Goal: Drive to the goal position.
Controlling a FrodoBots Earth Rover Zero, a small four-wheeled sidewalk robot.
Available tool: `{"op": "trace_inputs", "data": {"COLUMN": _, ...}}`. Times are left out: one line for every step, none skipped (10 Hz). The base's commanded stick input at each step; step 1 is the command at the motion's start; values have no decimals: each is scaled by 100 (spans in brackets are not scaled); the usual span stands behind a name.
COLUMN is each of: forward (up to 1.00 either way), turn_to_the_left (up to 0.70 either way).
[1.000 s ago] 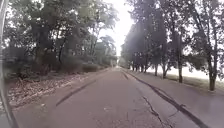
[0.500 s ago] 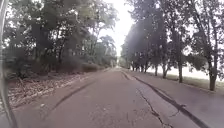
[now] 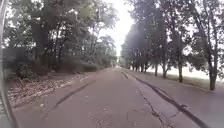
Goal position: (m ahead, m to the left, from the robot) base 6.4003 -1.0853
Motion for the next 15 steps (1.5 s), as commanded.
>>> {"op": "trace_inputs", "data": {"forward": 7, "turn_to_the_left": 0}}
{"op": "trace_inputs", "data": {"forward": 7, "turn_to_the_left": 0}}
{"op": "trace_inputs", "data": {"forward": 7, "turn_to_the_left": 0}}
{"op": "trace_inputs", "data": {"forward": 7, "turn_to_the_left": 0}}
{"op": "trace_inputs", "data": {"forward": 7, "turn_to_the_left": 0}}
{"op": "trace_inputs", "data": {"forward": 7, "turn_to_the_left": 0}}
{"op": "trace_inputs", "data": {"forward": 7, "turn_to_the_left": 0}}
{"op": "trace_inputs", "data": {"forward": 7, "turn_to_the_left": 0}}
{"op": "trace_inputs", "data": {"forward": 7, "turn_to_the_left": 0}}
{"op": "trace_inputs", "data": {"forward": 7, "turn_to_the_left": 0}}
{"op": "trace_inputs", "data": {"forward": 7, "turn_to_the_left": 0}}
{"op": "trace_inputs", "data": {"forward": 7, "turn_to_the_left": 0}}
{"op": "trace_inputs", "data": {"forward": 7, "turn_to_the_left": 0}}
{"op": "trace_inputs", "data": {"forward": 7, "turn_to_the_left": 0}}
{"op": "trace_inputs", "data": {"forward": 7, "turn_to_the_left": 0}}
